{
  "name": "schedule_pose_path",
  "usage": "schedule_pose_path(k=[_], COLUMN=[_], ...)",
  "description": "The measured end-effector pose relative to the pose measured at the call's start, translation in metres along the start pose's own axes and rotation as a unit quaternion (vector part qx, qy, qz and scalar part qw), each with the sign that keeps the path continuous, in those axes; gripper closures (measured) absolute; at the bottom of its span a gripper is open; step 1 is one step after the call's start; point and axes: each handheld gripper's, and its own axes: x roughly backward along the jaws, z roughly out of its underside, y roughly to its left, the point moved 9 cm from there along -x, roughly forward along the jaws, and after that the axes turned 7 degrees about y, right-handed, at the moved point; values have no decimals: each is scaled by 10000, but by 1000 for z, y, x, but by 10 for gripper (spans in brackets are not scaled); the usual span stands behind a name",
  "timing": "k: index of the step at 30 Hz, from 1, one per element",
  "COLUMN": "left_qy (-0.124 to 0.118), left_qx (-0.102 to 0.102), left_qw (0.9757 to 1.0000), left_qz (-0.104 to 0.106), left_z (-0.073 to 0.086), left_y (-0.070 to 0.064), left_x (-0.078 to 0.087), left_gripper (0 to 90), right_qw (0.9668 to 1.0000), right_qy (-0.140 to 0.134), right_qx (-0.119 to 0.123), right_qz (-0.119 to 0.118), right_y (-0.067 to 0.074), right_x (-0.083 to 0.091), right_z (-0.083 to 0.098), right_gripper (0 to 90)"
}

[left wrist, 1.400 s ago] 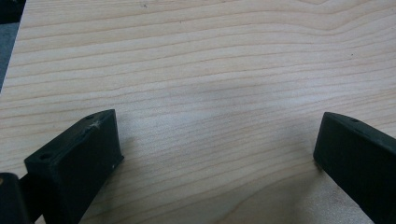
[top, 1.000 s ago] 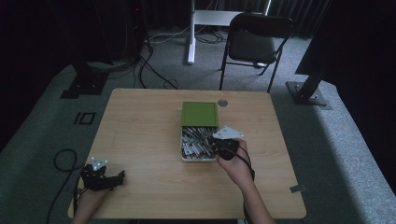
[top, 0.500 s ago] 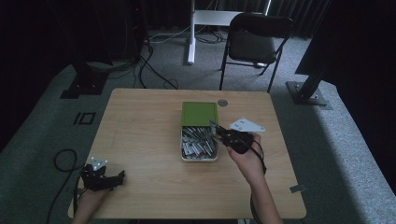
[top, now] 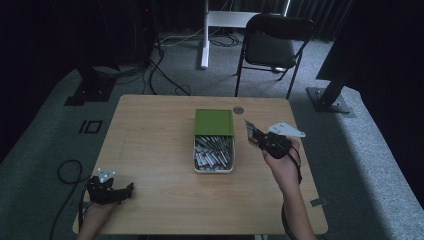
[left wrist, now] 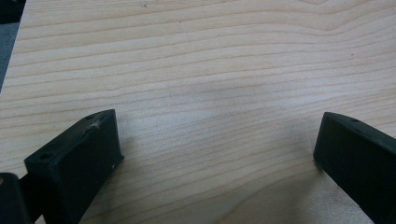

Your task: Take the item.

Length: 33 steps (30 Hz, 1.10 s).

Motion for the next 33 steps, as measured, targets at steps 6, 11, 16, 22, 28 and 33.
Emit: schedule_pose_path(k=[6, 11, 16, 22, 28, 33], left_qy=[-10, 0, -1, -1, -1, -1], left_qx=[13, 2, 5, 3, 3, 6], left_qw=[10000, 10000, 10000, 10000, 10000, 10000], left_qz=[1, 0, 1, 0, 0, 1], left_z=[0, 0, 0, 0, 0, 0], left_y=[0, 0, 0, 0, 0, 0], left_x=[0, 0, 0, 0, 0, 0], left_gripper=[14, 14, 14, 14, 14, 14], right_qw=[9993, 9982, 9970, 9952, 9922, 9913], right_qy=[287, 503, 672, 843, 987, 990], right_qx=[-93, -231, -347, -500, -758, -872], right_qz=[212, 225, 139, -16, -72, 14], right_y=[-17, -25, -25, -23, -31, -45], right_x=[-17, -32, -49, -66, -74, -71], right_z=[24, 41, 56, 73, 91, 97], right_gripper=[899, 898, 899, 899, 898, 898])
